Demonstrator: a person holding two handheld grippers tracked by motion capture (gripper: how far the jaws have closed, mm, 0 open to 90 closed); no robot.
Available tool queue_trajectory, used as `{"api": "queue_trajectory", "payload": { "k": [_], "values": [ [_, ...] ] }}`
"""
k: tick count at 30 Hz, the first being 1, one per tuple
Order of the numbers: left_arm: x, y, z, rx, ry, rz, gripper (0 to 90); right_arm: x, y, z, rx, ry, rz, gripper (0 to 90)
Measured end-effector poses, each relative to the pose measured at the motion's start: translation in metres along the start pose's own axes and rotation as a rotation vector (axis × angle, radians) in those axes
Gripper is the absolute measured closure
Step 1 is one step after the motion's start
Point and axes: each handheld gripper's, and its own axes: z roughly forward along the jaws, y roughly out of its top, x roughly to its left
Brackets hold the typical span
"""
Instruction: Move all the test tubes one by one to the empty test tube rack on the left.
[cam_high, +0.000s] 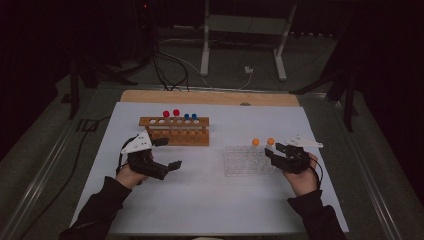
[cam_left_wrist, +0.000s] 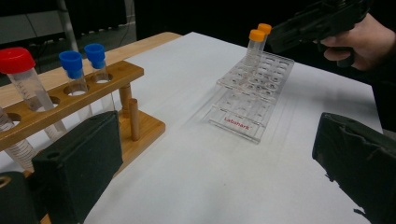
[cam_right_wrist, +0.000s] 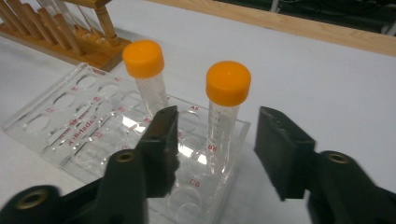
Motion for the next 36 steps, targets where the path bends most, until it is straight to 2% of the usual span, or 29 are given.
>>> {"api": "queue_trajectory", "payload": {
  "k": [7, 11, 15, 25, 36],
  "values": [
    [0.000, 0.000, 0.000, -0.007, -0.008, -0.001, 2.5, -0.004, 0.000, 0.011, 0.022, 0.007, 0.013, 66.4],
    [0.000, 0.000, 0.000, -0.006, -0.010, -0.001, 2.5, -0.002, 0.002, 0.014, 0.021, -0.012, 0.000, 73.5],
    [0.000, 0.000, 0.000, -0.005, -0.010, -0.004, 2.5, 0.000, 0.003, 0.014, 0.026, -0.018, -0.016, 74.4],
    [-0.001, 0.000, 0.000, 0.001, -0.022, -0.003, 2.5, 0.001, 0.011, 0.002, -0.005, -0.021, -0.039, 74.6],
    [-0.001, 0.000, 0.000, 0.004, -0.026, -0.004, 2.5, 0.012, 0.029, -0.030, -0.092, -0.052, -0.098, 74.6]
  ]
}}
